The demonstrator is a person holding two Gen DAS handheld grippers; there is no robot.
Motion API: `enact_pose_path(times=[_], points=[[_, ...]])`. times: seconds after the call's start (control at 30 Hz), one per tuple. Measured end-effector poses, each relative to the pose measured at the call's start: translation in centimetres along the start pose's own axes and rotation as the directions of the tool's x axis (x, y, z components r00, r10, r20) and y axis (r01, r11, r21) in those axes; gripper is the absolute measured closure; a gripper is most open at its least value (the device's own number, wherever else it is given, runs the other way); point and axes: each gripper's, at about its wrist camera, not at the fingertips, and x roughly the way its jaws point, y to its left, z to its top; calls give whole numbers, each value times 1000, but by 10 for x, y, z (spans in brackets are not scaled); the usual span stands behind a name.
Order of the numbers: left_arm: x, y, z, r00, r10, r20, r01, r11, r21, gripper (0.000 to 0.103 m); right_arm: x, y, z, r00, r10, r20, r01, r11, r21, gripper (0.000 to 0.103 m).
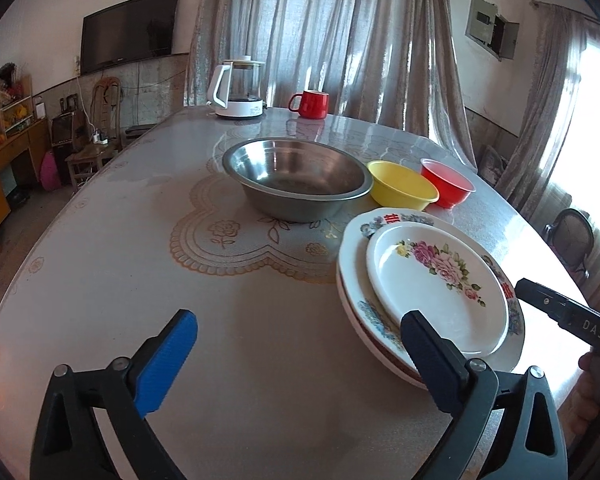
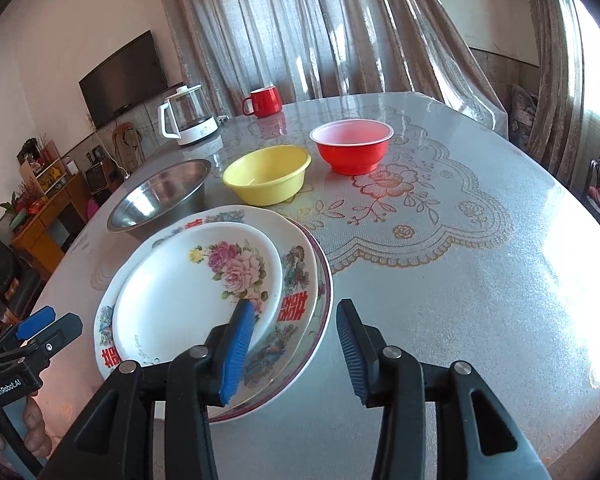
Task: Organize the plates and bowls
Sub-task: 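Move the left tool to the rim of the steel basin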
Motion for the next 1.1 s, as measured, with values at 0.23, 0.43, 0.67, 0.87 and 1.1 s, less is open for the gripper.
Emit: enact_pose_path(times=[0.23,0.43,0.67,0.87,1.1], points=[[5,23,1,997,76,-23,-78,995,-63,0,1,14,8,997,73,-4,-73,997,-23,47],[15,34,9,993,87,-79,-91,994,-57,0,9,35,23,984,175,-36,-177,983,-46,44],[20,40,21,995,50,-88,-53,998,-26,0,31,68,40,963,252,-100,-261,960,-96,37],[37,50,36,993,65,-101,-68,997,-30,0,55,89,61,943,303,-135,-317,943,-97,35],[56,72,60,995,21,-97,-32,993,-115,0,90,101,88,943,297,-151,-310,948,-73,35]])
